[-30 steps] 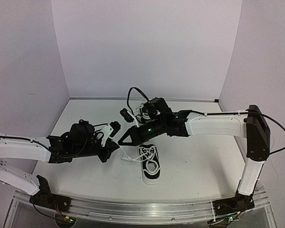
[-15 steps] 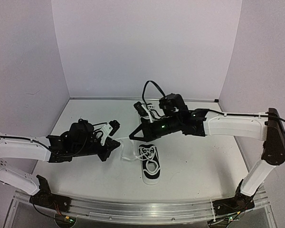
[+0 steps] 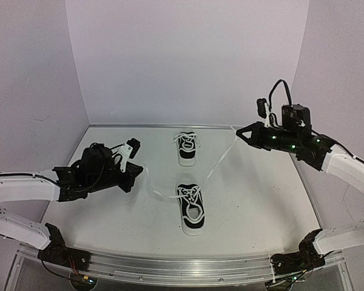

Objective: Tie the shoes

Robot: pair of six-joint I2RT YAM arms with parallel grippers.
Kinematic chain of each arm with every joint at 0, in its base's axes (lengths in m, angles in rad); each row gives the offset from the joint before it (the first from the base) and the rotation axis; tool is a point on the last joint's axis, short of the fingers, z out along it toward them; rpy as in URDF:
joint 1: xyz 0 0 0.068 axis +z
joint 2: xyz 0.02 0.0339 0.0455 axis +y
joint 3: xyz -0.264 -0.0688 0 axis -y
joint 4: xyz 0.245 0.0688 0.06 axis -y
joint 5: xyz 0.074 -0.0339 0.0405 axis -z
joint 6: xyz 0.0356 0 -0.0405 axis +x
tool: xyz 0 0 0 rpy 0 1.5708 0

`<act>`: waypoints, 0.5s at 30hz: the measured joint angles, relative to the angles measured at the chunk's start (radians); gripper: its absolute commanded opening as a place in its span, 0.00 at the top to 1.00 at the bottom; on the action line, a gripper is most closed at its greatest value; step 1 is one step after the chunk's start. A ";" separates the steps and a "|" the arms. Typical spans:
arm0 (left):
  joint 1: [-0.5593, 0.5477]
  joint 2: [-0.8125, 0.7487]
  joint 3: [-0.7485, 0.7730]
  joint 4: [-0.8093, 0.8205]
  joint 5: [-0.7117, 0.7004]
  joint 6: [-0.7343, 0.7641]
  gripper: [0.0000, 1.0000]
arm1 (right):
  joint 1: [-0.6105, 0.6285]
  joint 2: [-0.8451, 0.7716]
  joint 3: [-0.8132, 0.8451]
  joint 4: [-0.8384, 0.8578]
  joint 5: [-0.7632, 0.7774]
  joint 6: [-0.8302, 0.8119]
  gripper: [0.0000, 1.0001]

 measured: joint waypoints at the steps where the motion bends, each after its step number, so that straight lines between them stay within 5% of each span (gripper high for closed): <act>1: 0.002 -0.003 0.011 -0.006 -0.001 0.000 1.00 | 0.000 -0.016 -0.013 -0.005 0.014 0.002 1.00; 15: 0.003 -0.007 0.043 -0.011 0.246 0.001 1.00 | 0.005 0.148 -0.117 0.055 -0.184 0.022 1.00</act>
